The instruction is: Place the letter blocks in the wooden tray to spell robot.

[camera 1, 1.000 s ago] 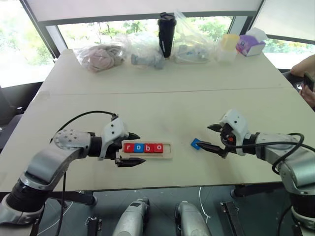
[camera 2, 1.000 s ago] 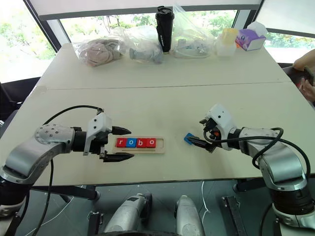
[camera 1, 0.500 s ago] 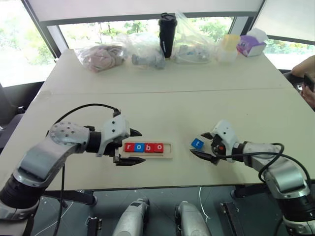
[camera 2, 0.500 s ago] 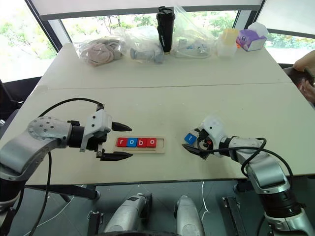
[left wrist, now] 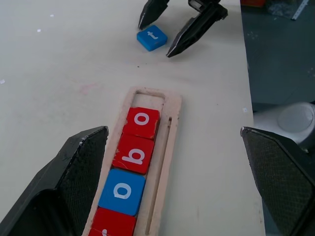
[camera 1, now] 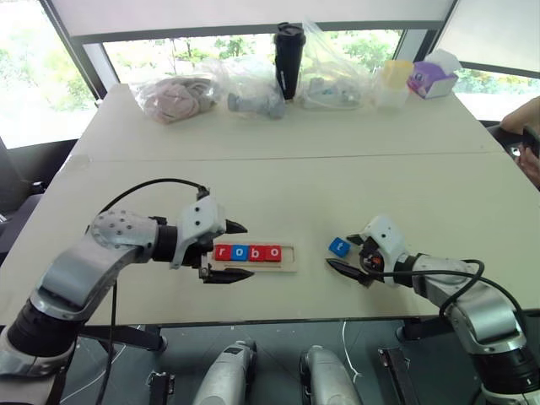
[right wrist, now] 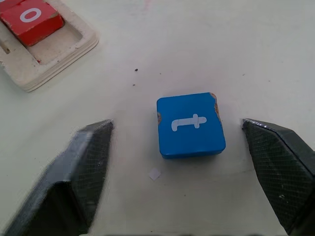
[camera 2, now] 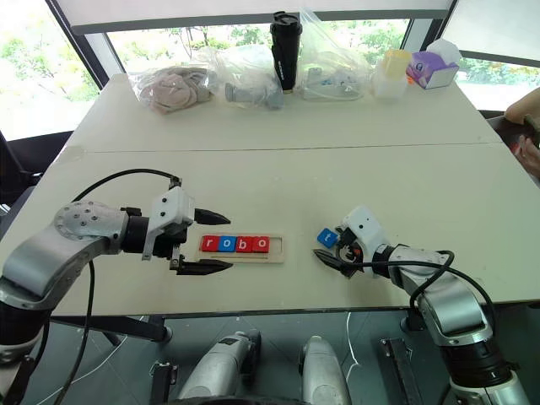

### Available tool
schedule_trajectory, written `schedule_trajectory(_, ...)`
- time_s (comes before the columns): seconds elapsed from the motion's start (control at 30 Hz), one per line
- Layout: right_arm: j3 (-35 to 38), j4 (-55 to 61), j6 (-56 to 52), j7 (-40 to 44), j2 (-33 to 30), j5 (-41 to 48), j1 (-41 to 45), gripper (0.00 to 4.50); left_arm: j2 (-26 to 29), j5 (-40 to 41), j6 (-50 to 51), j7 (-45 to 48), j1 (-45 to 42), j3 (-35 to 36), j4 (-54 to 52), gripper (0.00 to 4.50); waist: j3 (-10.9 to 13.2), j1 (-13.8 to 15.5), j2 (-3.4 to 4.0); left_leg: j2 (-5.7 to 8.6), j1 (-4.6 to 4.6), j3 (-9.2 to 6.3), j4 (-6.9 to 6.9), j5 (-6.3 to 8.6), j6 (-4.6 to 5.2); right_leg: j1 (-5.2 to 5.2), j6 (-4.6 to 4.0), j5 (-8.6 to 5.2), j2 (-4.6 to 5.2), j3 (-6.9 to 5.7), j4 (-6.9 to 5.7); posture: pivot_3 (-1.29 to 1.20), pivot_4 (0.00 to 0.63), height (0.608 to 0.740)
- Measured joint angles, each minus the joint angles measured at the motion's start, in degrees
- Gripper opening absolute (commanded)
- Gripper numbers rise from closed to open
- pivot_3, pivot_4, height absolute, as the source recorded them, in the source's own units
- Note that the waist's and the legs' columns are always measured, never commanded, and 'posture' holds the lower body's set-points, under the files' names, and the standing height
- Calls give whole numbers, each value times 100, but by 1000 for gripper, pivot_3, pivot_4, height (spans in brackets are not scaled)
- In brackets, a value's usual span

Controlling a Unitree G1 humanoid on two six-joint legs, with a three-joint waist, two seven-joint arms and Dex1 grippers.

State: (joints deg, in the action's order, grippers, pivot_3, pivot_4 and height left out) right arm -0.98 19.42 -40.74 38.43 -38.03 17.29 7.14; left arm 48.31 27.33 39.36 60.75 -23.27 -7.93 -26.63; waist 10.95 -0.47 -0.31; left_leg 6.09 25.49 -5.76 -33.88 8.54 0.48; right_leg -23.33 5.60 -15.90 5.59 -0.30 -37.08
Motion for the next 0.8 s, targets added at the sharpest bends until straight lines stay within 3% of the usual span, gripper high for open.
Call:
schedule_trajectory(0.1, 0, -9, 20, -39, 2, -22, 2, 1157, -4, -55, -9, 1, -5, -26, 78, 4500, 0, -1, 0, 0, 0, 0, 0, 0, 1, -1, 0, 0, -1, 0, -1, 0, 150, 740)
schedule_trajectory(0.37, 3, 52, -96, 88, -10, 141, 114, 1150, 75, -74, -42, 30, 91, -10, 103, 4500, 0, -13, 1, 0, 0, 0, 0, 0, 1, -2, 0, 0, -1, 0, -2, 0, 150, 740)
schedule_trajectory(0.5, -64, 547, -320, 691, -325, 595, 787, 1150, 250, -104, -118, 97, 243, 36, 173, 4500, 1, -22, 3, -4, -2, 0, 1, -1, 1, -3, 0, 0, -3, 0, -5, 0, 150, 740)
schedule_trajectory(0.63, -828, 603, -291, 1473, -548, 646, 1636, 1150, 352, -196, -263, 145, 337, 65, 300, 4500, 1, -15, 2, -4, -2, -1, 0, 0, 0, -2, -1, 0, -1, 0, 0, 0, 150, 740)
schedule_trajectory(0.8, -1705, -172, 168, 2002, -492, 212, 2217, 1150, 345, -236, -269, 80, 404, 80, 285, 4500, 1, -11, 0, 4, -1, 0, -3, 0, 0, -8, 0, 0, 5, 0, 11, 0, 150, 740)
